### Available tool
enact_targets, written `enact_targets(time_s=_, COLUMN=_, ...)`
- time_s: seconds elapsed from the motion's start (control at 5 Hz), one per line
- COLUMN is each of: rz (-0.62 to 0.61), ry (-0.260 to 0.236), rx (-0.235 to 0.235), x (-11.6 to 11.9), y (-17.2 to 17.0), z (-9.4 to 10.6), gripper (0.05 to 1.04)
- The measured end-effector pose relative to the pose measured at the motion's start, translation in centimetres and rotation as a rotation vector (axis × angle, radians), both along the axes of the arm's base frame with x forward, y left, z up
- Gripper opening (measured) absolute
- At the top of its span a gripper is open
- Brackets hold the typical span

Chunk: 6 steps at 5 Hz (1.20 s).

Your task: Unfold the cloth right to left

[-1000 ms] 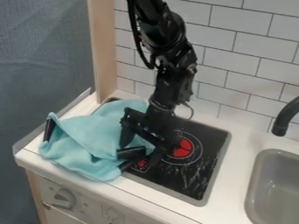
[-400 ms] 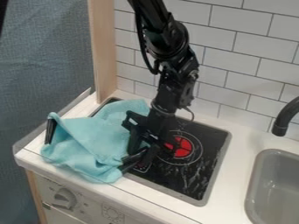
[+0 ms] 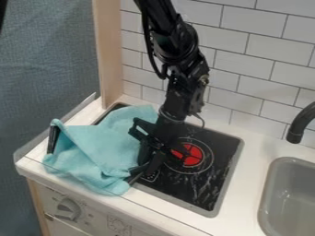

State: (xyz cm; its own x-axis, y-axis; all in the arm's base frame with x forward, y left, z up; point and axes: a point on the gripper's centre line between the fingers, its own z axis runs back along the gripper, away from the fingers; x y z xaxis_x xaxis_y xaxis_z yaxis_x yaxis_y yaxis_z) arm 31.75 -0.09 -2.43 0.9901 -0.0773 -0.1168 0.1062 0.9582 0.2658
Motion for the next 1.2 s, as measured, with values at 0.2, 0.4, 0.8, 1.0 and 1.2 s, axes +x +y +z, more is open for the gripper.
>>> enact_targets(time_s=0.2, rz=0.008, ry=-0.036, rx=-0.014, x=-0.5, y=0.0, z=1.9, gripper=0.099)
enact_targets(time_s=0.4, rz=0.066, ry=-0.068, rx=-0.028, x=-0.4, y=1.4, z=4.2, gripper=0.088)
enact_targets(time_s=0.8, rz=0.278, ry=-0.1, rx=-0.086, x=-0.2, y=8.3, z=6.9, gripper=0.088)
enact_targets(time_s=1.0, rz=0.381, ry=-0.122, rx=-0.108, x=0.1, y=12.4, z=7.9, gripper=0.088)
enact_targets(time_s=1.2, rz=0.427, ry=-0.144, rx=-0.124, x=1.5, y=15.6, z=7.8, gripper=0.088)
